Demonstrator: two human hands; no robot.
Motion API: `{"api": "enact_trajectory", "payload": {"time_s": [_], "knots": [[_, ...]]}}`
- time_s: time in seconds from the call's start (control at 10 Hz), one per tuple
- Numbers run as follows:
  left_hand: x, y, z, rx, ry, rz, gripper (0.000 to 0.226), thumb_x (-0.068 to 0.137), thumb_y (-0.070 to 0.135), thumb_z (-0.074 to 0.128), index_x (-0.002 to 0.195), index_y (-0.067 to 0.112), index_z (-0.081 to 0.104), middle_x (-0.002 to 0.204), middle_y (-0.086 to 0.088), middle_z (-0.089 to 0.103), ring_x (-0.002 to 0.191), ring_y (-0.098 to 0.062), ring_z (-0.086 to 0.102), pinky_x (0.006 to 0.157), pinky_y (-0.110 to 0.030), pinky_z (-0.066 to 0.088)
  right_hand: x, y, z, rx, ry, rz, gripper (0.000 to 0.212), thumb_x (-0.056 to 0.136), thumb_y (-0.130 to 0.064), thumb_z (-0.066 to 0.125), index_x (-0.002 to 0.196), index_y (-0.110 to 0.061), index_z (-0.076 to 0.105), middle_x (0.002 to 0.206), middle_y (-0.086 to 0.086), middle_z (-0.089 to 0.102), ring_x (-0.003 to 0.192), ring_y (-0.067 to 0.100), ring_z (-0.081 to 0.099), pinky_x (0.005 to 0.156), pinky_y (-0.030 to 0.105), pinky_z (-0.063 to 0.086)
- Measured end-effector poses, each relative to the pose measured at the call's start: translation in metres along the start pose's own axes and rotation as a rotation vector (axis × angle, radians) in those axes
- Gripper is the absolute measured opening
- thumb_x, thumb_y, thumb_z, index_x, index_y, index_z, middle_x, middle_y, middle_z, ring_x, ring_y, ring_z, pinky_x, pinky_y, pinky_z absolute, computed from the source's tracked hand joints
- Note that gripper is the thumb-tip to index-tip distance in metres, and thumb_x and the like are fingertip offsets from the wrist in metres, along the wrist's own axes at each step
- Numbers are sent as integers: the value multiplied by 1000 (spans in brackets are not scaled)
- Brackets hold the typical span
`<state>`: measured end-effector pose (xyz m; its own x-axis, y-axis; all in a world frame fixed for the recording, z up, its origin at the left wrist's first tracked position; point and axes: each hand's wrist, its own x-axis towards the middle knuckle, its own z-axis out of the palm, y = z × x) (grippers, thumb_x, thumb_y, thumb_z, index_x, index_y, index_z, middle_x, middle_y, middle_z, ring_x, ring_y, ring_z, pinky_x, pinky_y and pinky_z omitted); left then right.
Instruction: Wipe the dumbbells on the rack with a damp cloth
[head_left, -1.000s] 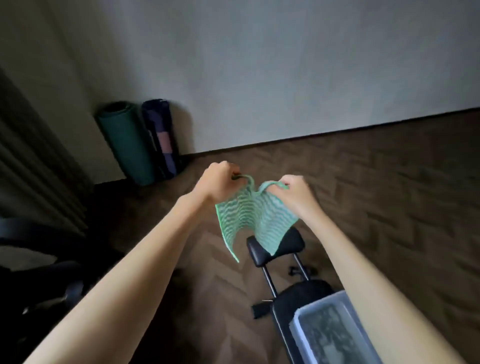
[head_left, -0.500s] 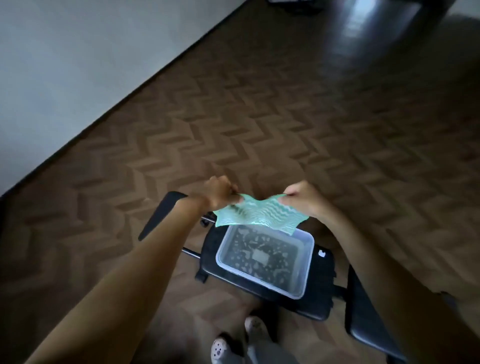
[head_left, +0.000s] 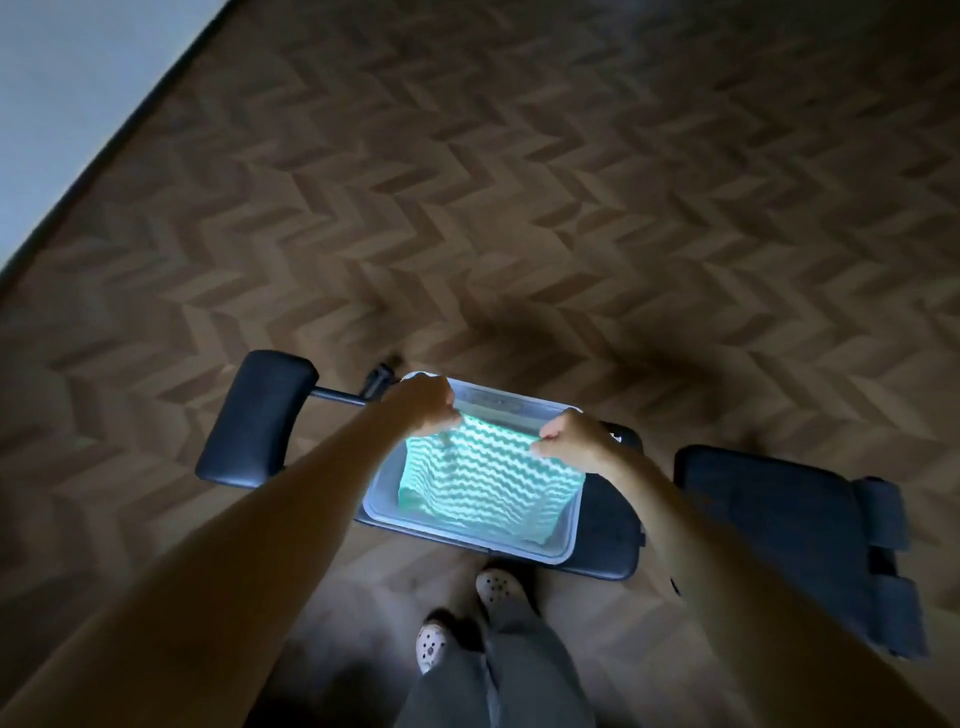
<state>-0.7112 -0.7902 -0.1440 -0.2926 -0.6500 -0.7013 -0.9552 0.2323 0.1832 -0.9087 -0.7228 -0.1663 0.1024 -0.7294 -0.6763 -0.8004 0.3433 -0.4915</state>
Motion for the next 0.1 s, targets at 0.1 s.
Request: {"api": "enact_trajectory", "payload": {"time_s": [0.1], "knots": [[28,-3,24,68,92,-93,42,91,31,52,130,17,48,136,-10,42,132,-29,36,105,-41,30,28,9,10,33,9,82,24,94,-19,50,103,-1,63,102,10,64,93,20,60,73,20,42]]}}
